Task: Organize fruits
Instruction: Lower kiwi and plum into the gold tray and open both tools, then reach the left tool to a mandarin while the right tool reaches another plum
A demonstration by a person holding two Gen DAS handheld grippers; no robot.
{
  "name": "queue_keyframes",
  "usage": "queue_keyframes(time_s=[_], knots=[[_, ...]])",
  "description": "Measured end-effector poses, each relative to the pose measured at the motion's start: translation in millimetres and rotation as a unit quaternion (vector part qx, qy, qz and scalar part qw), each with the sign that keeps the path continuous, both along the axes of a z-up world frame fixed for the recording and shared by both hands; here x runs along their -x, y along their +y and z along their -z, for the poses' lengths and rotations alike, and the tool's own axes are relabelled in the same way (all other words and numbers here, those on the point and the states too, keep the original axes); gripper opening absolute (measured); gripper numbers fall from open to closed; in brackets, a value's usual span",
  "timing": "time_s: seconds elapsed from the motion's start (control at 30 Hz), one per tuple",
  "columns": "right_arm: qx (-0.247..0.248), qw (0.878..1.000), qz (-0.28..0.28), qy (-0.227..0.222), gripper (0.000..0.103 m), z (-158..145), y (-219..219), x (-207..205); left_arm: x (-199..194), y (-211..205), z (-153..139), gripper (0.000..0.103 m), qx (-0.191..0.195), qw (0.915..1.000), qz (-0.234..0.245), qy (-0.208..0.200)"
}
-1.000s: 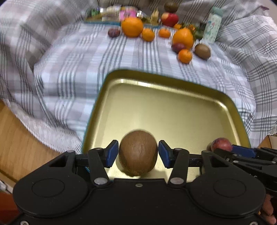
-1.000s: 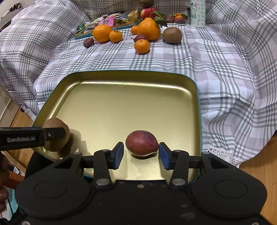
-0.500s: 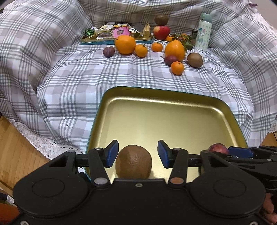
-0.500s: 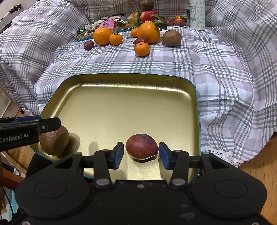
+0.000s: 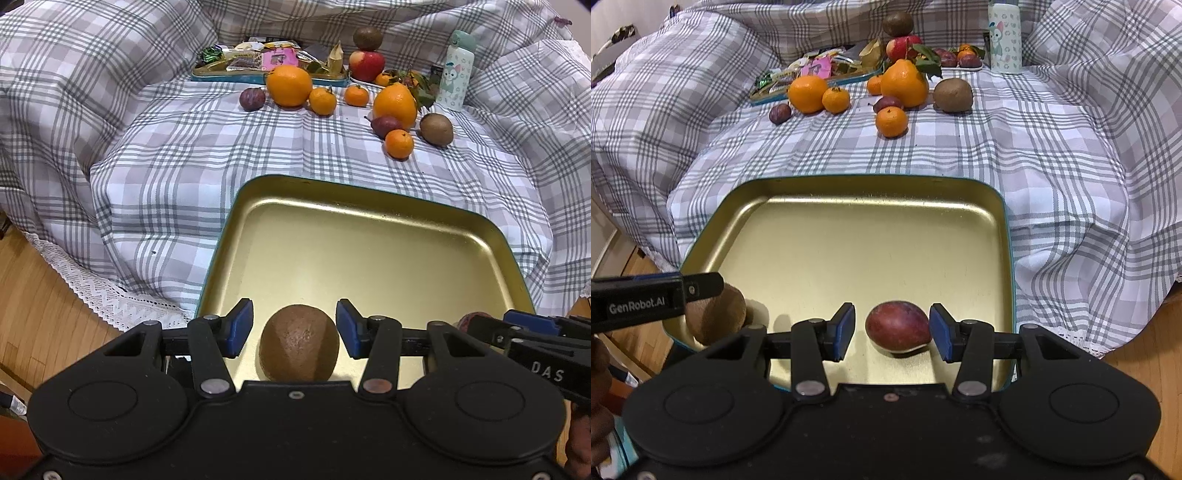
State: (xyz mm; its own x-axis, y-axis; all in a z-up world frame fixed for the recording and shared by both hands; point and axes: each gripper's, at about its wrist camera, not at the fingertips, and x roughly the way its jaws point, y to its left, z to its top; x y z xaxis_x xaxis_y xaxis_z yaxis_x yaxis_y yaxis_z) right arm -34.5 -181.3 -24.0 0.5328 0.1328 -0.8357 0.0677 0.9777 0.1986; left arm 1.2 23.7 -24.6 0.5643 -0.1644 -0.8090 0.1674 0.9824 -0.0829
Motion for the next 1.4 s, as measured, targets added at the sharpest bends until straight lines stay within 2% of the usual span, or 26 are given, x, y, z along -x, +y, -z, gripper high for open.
queue_keyframes(time_s=[0.57,0.77,0.93,1.4], knots=[[0.001,0.999,0.018,-0.045,0.048,-21,-7,-12,-26,25,-22,0.055,0.016,0.998,-0.051,-0.032],[0.003,0.998,0.02,-0.058,0.048,-28,-8,-21,-35,23,-28,0.055,0.015,0.9977,-0.05,-0.043],[-0.001,0.998,0.021,-0.062,0.048,-30,-7,-30,-44,16,-27,0.053,0.014,0.9984,-0.041,-0.035],[-0.01,0.999,0.021,-0.045,0.048,-20,-10,-67,-75,6,-21,0.053,-0.007,0.9991,-0.029,-0.03]])
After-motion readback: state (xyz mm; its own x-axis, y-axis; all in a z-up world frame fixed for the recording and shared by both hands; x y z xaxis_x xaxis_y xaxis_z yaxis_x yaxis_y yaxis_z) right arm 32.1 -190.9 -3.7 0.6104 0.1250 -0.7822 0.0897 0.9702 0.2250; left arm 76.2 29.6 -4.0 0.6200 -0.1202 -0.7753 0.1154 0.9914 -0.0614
